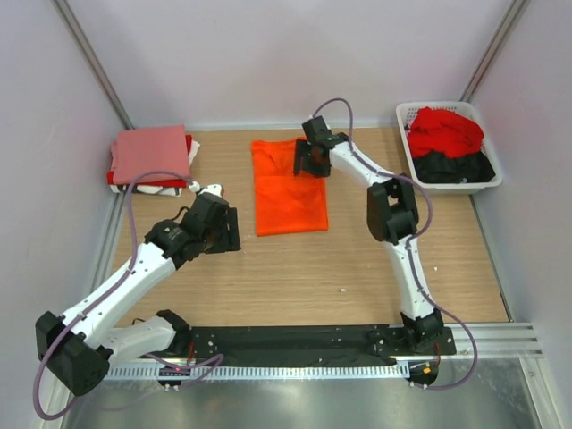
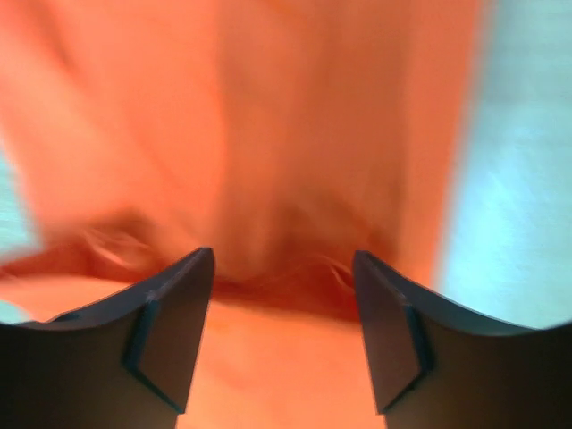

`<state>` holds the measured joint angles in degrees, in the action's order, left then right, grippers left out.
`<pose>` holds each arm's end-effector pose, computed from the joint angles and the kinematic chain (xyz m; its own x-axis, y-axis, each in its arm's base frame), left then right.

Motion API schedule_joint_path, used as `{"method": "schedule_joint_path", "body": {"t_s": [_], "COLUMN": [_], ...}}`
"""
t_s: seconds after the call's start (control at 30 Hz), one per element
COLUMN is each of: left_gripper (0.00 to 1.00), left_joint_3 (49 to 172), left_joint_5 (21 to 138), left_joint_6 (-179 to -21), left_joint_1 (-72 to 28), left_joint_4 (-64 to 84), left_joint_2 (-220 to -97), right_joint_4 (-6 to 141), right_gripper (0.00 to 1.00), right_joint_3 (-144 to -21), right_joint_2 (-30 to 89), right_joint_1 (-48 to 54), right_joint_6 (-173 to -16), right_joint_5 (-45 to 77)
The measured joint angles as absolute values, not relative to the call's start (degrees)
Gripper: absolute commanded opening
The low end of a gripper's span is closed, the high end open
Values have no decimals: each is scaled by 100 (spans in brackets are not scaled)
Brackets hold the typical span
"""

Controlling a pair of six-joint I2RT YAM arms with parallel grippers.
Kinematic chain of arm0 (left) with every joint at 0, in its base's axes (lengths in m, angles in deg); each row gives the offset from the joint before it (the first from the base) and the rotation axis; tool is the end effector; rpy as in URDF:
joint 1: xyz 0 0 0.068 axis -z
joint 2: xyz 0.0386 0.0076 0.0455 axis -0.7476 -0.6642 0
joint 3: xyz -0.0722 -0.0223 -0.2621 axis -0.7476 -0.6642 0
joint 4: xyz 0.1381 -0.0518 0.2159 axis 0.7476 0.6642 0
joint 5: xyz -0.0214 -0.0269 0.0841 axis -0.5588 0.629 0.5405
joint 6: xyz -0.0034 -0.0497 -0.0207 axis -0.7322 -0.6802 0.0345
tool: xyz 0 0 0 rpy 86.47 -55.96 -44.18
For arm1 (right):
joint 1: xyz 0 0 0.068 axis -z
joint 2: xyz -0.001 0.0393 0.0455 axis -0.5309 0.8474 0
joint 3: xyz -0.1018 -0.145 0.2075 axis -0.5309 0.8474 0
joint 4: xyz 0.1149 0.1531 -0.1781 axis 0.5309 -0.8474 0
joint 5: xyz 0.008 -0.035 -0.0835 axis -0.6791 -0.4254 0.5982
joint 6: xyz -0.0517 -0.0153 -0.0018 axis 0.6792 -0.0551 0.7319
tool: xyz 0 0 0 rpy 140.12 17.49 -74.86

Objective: Fold and stack the t-shirts
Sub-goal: Fold the tshirt

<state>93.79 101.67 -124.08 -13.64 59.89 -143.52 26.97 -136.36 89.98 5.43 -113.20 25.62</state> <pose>0.1731 -0.1094 0.2970 -0.7801 -0.1418 -0.6094 -0.0244 0.9801 -0.1969 0.4876 0.2433 0.1953 -0.8344 0.0656 -0.5472 -0.0801 0.9679 0.2381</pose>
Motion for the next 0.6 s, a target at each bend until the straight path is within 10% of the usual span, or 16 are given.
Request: {"method": "schedule_joint_path", "body": {"t_s": [0.37, 0.6], "left_gripper": [71, 71], "left_joint_3": [8654, 8647], "left_joint_5": [9536, 9341], "left_joint_6": [-13002, -13092], "left_joint_1": [-1364, -1506], "left_joint_4": [4166, 3320], "left_joint_2": [-15356, -16282], "right_joint_4": [4035, 4837], "right_gripper": [88, 85], "right_joint_3": [-8465, -7037], "right_joint_2": [4869, 4725], "right_joint_1": [764, 771], "right_joint_6": [-11397, -11675], "right_joint_5": [2278, 1497]}}
